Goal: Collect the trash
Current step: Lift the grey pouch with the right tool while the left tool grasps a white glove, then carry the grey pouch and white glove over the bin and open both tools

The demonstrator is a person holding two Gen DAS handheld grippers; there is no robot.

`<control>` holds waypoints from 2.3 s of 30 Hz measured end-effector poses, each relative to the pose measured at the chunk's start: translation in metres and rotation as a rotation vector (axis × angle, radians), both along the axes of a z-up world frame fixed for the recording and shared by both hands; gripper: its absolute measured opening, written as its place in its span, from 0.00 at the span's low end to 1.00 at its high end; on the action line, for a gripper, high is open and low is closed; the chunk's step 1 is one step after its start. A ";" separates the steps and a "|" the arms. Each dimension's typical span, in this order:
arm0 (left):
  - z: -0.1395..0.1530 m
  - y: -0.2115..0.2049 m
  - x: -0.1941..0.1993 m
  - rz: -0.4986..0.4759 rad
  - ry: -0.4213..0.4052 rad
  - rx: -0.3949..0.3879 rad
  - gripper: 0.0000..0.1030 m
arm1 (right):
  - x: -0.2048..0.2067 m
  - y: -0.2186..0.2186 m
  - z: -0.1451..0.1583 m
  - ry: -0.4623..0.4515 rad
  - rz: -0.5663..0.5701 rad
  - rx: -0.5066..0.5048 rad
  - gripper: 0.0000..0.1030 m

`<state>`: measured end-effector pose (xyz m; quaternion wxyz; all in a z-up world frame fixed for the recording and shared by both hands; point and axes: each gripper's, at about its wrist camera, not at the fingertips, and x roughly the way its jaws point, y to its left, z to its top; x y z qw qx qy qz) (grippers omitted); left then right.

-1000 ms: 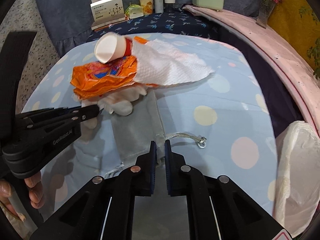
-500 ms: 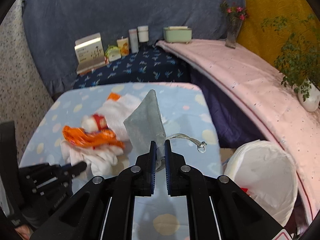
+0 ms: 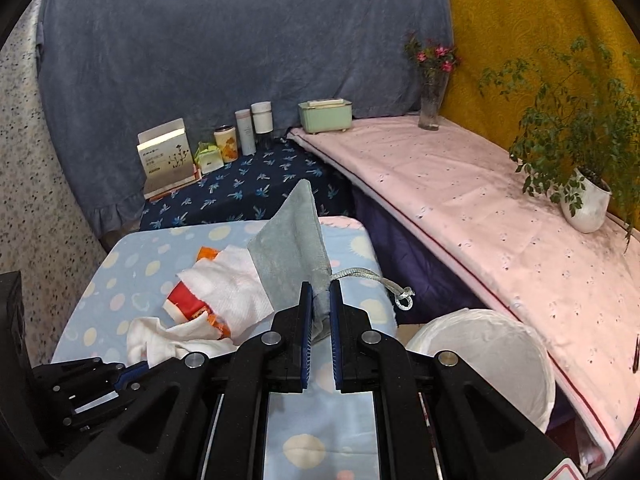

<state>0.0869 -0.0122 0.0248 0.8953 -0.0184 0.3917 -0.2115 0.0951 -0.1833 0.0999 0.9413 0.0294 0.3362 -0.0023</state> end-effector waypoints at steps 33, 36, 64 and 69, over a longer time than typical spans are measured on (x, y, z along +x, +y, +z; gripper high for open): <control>-0.068 0.013 0.006 0.020 0.091 0.170 0.61 | -0.025 -0.011 -0.039 0.126 0.023 -0.064 0.08; -0.085 0.005 0.009 0.013 0.128 0.183 0.54 | -0.026 -0.010 -0.043 0.135 0.030 -0.069 0.08; 0.013 -0.107 0.005 -0.164 -0.034 0.036 0.03 | -0.045 -0.079 -0.020 0.179 -0.133 -0.117 0.08; 0.013 -0.132 0.001 -0.202 -0.027 0.021 0.03 | -0.056 -0.108 -0.027 0.229 -0.217 -0.125 0.08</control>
